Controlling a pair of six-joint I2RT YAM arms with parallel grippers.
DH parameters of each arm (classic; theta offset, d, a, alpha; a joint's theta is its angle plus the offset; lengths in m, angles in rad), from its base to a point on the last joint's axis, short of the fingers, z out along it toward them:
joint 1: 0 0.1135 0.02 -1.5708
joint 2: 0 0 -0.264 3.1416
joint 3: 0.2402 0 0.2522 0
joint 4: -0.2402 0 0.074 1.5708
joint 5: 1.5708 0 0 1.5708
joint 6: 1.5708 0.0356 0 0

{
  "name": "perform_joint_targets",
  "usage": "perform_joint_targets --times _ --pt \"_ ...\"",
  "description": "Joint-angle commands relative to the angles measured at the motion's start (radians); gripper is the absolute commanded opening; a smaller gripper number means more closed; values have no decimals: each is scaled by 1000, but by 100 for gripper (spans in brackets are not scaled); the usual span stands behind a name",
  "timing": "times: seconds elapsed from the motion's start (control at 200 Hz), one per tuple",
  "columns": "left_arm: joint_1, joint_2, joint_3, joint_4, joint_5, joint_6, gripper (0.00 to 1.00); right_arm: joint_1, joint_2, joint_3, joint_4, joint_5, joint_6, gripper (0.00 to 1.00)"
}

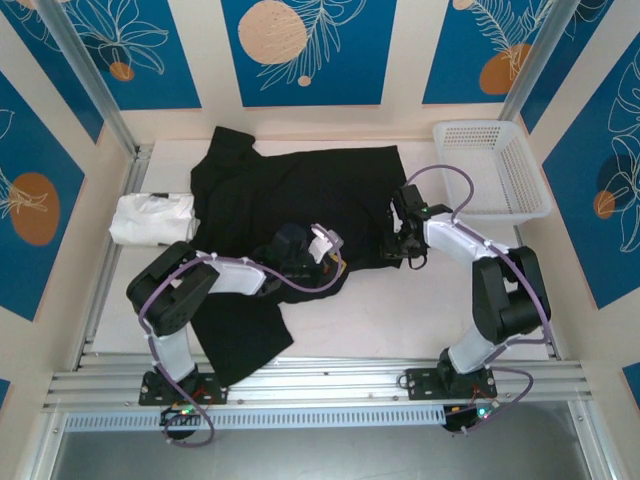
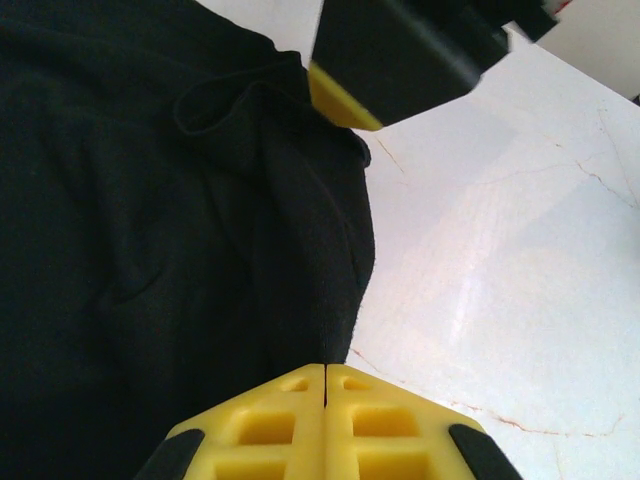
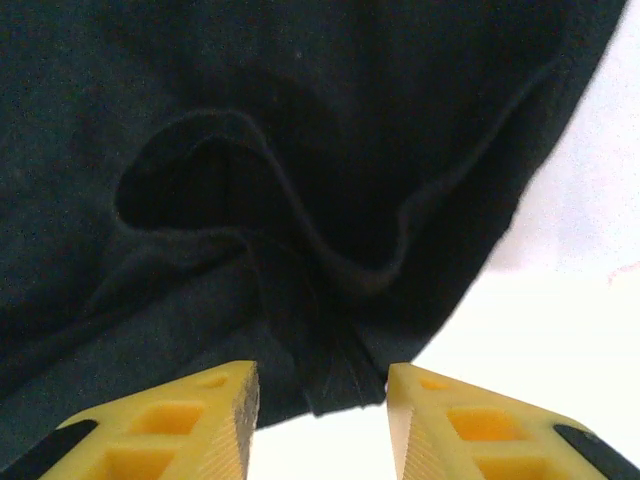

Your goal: Fold the inside-out t-shirt

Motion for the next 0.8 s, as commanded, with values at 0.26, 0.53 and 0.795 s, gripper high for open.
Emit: perform_joint_targets --times 0.26,0.53,0.795 --pt "5 25 19 -6 -1 10 0 9 89 75 26 -58 -39 21" --pt "5 26 16 -7 0 11 0 7 62 64 -5 -43 -35 7" --pt "2 32 42 -9 12 -6 0 -20 -59 32 -68 -72 -14 0"
